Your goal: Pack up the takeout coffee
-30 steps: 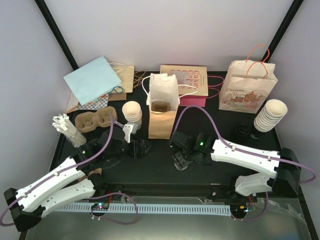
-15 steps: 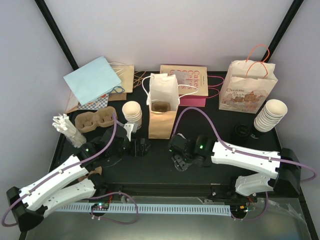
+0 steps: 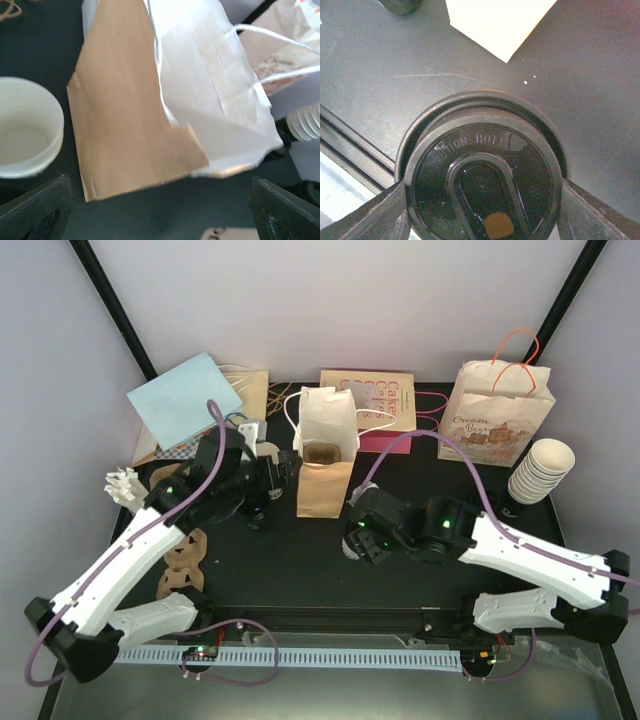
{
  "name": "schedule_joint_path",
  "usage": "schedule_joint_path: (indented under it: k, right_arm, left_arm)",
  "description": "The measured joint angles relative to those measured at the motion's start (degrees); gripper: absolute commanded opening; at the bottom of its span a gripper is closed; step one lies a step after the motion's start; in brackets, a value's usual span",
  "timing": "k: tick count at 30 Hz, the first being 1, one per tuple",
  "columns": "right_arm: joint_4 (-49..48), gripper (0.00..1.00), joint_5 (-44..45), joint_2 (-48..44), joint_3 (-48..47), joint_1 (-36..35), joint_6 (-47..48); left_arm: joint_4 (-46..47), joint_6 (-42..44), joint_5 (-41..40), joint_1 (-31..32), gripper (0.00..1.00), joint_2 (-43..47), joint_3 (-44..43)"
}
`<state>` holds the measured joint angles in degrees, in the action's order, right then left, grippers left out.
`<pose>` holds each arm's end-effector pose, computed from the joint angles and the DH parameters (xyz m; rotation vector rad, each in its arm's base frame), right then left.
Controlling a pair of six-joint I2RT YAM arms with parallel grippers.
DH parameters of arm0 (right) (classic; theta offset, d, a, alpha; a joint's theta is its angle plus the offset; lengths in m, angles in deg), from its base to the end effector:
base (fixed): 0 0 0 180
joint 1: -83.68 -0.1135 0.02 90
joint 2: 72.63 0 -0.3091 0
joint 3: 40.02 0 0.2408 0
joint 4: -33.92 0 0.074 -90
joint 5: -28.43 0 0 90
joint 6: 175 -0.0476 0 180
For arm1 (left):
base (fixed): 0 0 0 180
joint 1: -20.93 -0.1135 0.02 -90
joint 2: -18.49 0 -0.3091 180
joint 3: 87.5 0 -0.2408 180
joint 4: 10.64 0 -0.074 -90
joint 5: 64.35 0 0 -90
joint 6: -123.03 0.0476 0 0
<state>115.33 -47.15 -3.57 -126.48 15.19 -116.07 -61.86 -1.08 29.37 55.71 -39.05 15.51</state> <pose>0.0814 0.1742 0.3662 -0.7766 2.5340 0.2504 0.1497 -0.1078 0.3905 0.0532 2.2242 -0.7603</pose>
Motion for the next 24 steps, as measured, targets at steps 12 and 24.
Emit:
schedule_joint_path:
  k: [12,24]
  right_arm:
    - [2.54,0.68,1.75,-4.96,-0.35,0.00,0.33]
    - [3.37,0.67,2.19,-6.88,-0.55,0.00,0.42]
  left_arm:
    - [-9.92,3.15,-6.78,-2.36,0.97,-28.26,-30.56]
    - [-12.83,5.44,-13.51,-2.49,0.18,-33.24,-33.73]
